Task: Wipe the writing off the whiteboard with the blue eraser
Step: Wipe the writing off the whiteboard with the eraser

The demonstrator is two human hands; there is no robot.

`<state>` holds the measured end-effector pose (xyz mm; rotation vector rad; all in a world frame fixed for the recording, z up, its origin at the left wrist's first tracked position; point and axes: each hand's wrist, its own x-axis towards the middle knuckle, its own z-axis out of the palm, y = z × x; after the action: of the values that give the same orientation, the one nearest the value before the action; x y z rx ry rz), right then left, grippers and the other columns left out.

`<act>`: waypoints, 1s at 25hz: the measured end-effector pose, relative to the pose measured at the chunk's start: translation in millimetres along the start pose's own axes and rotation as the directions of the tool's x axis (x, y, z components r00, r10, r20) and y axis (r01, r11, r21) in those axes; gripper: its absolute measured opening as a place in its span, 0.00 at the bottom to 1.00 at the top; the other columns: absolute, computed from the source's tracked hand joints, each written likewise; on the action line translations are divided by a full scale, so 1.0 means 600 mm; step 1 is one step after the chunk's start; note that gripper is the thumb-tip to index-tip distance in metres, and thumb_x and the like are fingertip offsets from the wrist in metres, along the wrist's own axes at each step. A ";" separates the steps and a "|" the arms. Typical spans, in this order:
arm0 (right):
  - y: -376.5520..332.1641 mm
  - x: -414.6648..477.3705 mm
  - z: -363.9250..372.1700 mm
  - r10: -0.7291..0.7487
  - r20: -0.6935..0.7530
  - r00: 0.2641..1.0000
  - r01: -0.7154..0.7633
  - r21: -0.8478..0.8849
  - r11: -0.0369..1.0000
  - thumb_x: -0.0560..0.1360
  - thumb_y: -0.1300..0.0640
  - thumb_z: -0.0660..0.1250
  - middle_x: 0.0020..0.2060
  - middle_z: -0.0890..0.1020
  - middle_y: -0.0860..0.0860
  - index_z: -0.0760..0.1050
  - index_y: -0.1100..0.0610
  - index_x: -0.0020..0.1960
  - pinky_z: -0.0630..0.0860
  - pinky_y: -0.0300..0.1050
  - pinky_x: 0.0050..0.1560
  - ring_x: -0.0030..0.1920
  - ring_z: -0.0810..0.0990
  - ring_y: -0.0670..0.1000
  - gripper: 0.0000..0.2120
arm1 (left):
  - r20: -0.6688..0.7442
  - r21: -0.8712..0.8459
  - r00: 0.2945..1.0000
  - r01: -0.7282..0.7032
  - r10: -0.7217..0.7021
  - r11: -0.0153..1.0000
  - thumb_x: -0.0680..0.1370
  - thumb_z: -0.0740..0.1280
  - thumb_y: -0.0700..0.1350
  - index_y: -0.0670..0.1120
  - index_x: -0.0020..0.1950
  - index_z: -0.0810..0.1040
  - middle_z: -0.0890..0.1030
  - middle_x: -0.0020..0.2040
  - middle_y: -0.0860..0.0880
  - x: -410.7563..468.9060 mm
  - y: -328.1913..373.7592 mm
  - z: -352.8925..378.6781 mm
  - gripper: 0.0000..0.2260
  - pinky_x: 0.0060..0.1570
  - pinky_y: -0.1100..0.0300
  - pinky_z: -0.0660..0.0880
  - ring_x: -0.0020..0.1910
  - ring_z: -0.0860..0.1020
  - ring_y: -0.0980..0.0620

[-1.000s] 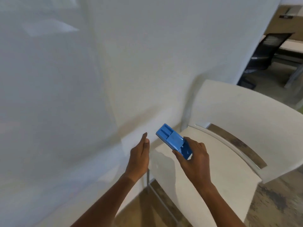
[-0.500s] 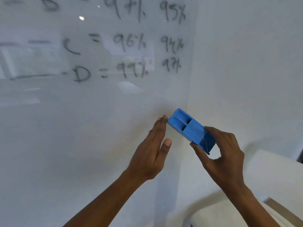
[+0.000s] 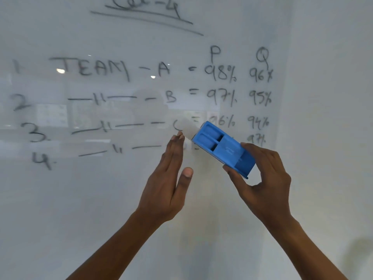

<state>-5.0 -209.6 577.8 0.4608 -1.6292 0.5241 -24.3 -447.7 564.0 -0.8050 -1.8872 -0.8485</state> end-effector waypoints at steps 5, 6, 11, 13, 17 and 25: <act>-0.089 0.045 0.056 -0.051 -0.040 0.998 0.057 0.152 0.987 0.72 0.51 0.79 0.58 0.83 0.52 0.79 0.61 0.65 0.79 0.48 0.59 0.58 0.80 0.54 0.26 | -0.078 0.157 0.997 -0.001 0.014 0.988 0.88 0.44 0.64 0.47 0.88 0.53 0.58 0.88 0.52 0.005 -0.014 -0.125 0.32 0.82 0.71 0.52 0.87 0.51 0.58; -0.106 0.050 0.069 -0.053 -0.045 0.998 0.060 0.181 0.982 0.72 0.51 0.79 0.59 0.83 0.52 0.78 0.61 0.66 0.80 0.49 0.59 0.59 0.80 0.54 0.26 | -0.096 0.189 0.995 0.004 0.014 0.982 0.88 0.45 0.64 0.47 0.88 0.54 0.58 0.88 0.52 0.003 -0.018 -0.150 0.32 0.82 0.71 0.52 0.87 0.51 0.58; -0.201 0.067 0.135 -0.054 -0.064 0.996 0.072 0.322 0.944 0.73 0.52 0.80 0.59 0.82 0.51 0.77 0.61 0.66 0.81 0.57 0.56 0.59 0.79 0.53 0.27 | -0.178 0.332 0.984 0.037 0.024 0.943 0.89 0.45 0.64 0.47 0.88 0.54 0.58 0.88 0.52 -0.008 -0.043 -0.277 0.32 0.84 0.67 0.52 0.88 0.51 0.57; -0.235 0.067 0.160 -0.046 -0.071 0.996 0.069 0.360 0.930 0.73 0.52 0.81 0.59 0.81 0.51 0.76 0.61 0.66 0.82 0.58 0.53 0.59 0.79 0.52 0.27 | -0.212 0.400 0.977 0.061 0.028 0.915 0.89 0.45 0.64 0.46 0.88 0.55 0.58 0.88 0.51 -0.011 -0.055 -0.318 0.33 0.85 0.65 0.49 0.88 0.51 0.56; -0.297 0.066 0.204 -0.019 -0.060 0.998 0.043 0.430 0.902 0.72 0.52 0.81 0.59 0.80 0.50 0.75 0.59 0.66 0.82 0.60 0.52 0.58 0.79 0.53 0.28 | -0.268 0.501 0.963 0.121 0.021 0.857 0.88 0.43 0.65 0.45 0.88 0.55 0.57 0.88 0.50 -0.011 -0.082 -0.394 0.34 0.85 0.65 0.46 0.88 0.49 0.58; -0.343 0.083 0.235 -0.008 -0.101 0.995 0.053 0.457 0.888 0.73 0.48 0.77 0.59 0.75 0.45 0.72 0.56 0.66 0.82 0.58 0.51 0.57 0.77 0.50 0.27 | -0.291 0.603 0.956 0.162 0.026 0.781 0.88 0.48 0.60 0.45 0.89 0.54 0.55 0.89 0.50 0.025 -0.132 -0.472 0.32 0.85 0.64 0.45 0.88 0.47 0.58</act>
<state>-6.4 -458.9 628.8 0.7982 -1.3961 0.9029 35.5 -718.2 663.8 -0.1842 -1.7745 -0.3033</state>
